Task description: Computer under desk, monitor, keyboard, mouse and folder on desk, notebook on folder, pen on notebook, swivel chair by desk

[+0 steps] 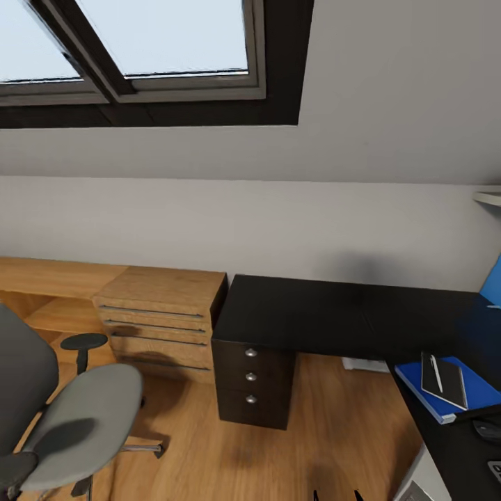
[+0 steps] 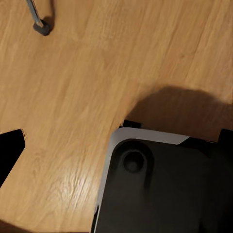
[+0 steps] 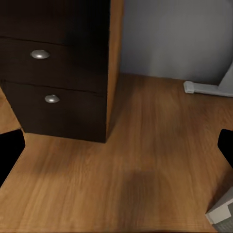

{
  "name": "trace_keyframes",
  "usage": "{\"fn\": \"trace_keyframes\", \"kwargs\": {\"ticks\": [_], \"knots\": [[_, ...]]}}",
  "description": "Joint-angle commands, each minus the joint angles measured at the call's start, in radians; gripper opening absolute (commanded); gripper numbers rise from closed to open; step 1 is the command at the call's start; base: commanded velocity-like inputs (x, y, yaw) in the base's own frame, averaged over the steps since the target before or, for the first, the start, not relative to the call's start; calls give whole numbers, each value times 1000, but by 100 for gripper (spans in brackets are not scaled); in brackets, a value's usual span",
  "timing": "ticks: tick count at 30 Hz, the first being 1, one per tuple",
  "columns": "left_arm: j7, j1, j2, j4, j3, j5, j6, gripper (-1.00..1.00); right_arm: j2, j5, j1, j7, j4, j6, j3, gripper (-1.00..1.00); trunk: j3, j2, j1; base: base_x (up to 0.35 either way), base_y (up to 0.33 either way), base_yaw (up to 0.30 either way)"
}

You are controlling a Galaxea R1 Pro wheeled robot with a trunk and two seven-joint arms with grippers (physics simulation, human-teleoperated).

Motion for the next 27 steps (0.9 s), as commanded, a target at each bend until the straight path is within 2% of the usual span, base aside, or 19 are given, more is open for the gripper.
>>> {"fn": "trace_keyframes", "kwargs": {"ticks": [1,8,21,27], "knots": [[2,0,-1,-1,5,-7,-8,100,0,-1,-1,-8,2,-4,9,100,2,6,-4,-334,0,272],[2,0,0,1,5,-7,-29,100,1,1,0,-8,3,-22,9,100,27,55,-31,-202,0,272],[2,0,-2,1,5,-7,-33,100,4,1,0,-8,4,-29,9,100,74,146,-81,-27,0,272],[-1,0,-2,17,3,-9,-33,100,-1,-20,0,-68,3,-27,1,100,77,146,-81,-1,0,276]]}}
